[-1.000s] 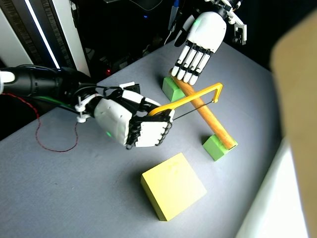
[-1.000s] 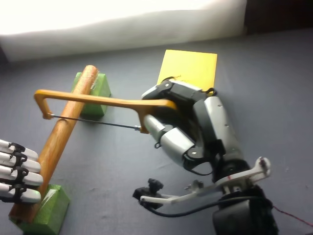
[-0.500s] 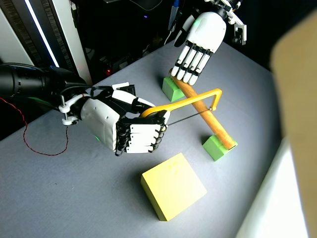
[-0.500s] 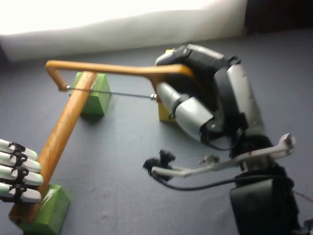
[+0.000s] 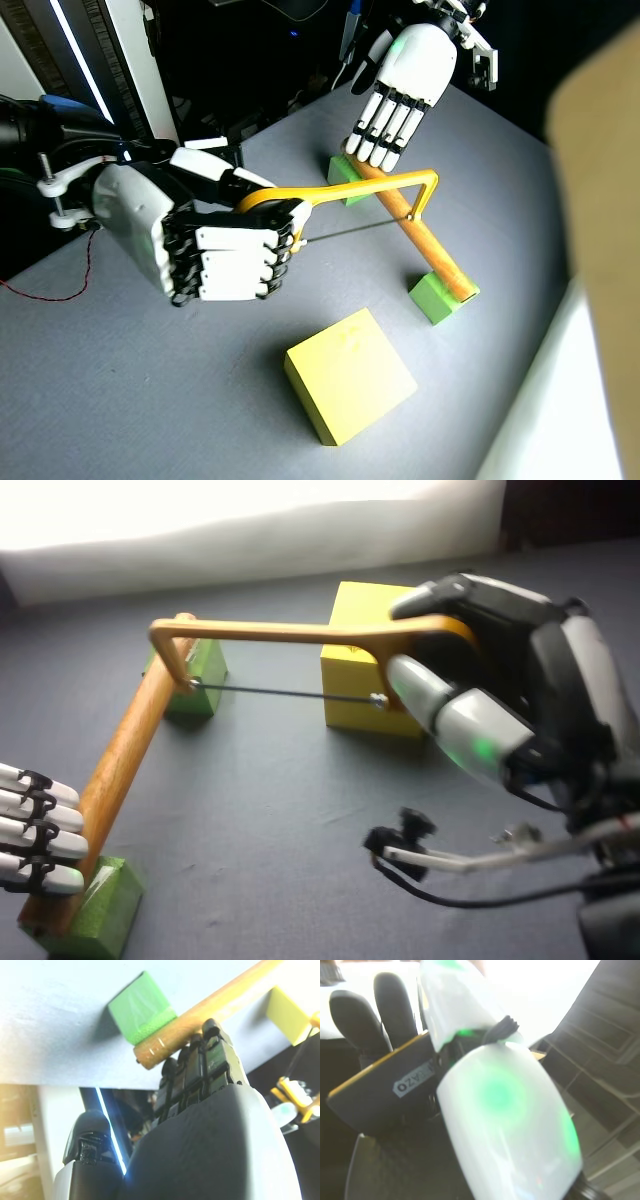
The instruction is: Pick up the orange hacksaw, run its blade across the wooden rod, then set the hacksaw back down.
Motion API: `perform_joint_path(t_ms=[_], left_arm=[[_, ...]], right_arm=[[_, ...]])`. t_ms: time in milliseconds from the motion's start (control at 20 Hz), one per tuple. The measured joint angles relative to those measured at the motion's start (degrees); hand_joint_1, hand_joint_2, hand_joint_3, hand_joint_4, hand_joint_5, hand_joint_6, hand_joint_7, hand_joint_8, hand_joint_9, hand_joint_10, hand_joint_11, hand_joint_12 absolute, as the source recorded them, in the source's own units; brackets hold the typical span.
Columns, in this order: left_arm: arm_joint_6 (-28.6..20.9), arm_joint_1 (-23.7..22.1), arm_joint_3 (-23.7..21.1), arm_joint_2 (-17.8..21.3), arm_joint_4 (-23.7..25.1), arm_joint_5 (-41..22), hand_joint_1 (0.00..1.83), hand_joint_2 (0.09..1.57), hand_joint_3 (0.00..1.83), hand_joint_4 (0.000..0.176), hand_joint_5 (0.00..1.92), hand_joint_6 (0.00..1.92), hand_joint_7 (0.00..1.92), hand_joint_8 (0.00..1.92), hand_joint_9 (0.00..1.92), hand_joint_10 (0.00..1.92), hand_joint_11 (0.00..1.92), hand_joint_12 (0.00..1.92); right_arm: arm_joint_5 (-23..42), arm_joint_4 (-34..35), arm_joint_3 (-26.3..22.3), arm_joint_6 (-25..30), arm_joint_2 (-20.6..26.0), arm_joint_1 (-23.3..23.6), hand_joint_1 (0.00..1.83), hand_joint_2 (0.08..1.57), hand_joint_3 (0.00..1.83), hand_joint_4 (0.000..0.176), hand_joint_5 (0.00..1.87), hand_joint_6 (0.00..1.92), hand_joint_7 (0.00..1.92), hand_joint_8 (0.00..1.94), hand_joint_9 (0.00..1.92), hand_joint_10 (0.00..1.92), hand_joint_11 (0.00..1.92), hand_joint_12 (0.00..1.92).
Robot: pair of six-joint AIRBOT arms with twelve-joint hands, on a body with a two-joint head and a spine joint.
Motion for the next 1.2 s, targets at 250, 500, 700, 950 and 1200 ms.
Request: perform_joint_path(t_ms=[250,500,700,950,1200], left_arm=[[0.0,-0.2,0.0,0.0,-0.4,0.3,0.13,1.28,0.0,0.0,0.09,0.0,0.06,0.0,0.06,0.0,0.0,0.18],[0.0,-0.4,-0.2,0.0,-0.1,0.6,0.11,1.28,0.0,0.0,0.07,0.0,0.05,0.0,0.05,0.0,0.0,0.15],[0.0,-0.4,-0.2,0.0,-0.4,0.6,0.1,1.28,0.0,0.0,0.13,0.0,0.08,0.0,0.06,0.0,0.0,0.2],[0.0,-0.4,-0.7,0.0,-0.9,0.9,0.07,1.29,0.0,0.0,0.12,0.0,0.08,0.0,0.07,0.0,0.0,0.23],[0.0,-0.4,-1.3,0.0,-1.4,1.1,0.09,1.28,0.0,0.0,0.11,0.0,0.07,0.0,0.06,0.0,0.0,0.2]], right_arm=[[0.9,-0.4,-2.1,4.1,1.2,-5.4,1.37,1.14,0.0,0.0,0.85,0.95,0.95,1.06,0.88,1.39,0.82,1.54],[0.2,0.3,-1.9,6.4,-1.8,-10.6,1.25,1.13,0.0,0.0,0.9,0.97,1.03,1.1,0.95,1.12,0.82,1.54],[-0.1,0.1,0.5,6.6,-4.8,-11.6,1.25,1.13,0.0,0.0,0.91,0.95,1.01,1.14,0.94,1.17,0.81,1.56],[0.1,6.0,0.6,10.4,-5.9,-12.7,1.35,1.14,0.01,0.0,0.85,0.95,0.96,1.1,0.89,1.34,0.81,1.52],[0.1,8.5,-0.3,14.4,-5.6,-13.9,1.25,1.13,0.0,0.0,0.89,0.97,1.02,1.12,0.96,1.1,0.81,1.53]])
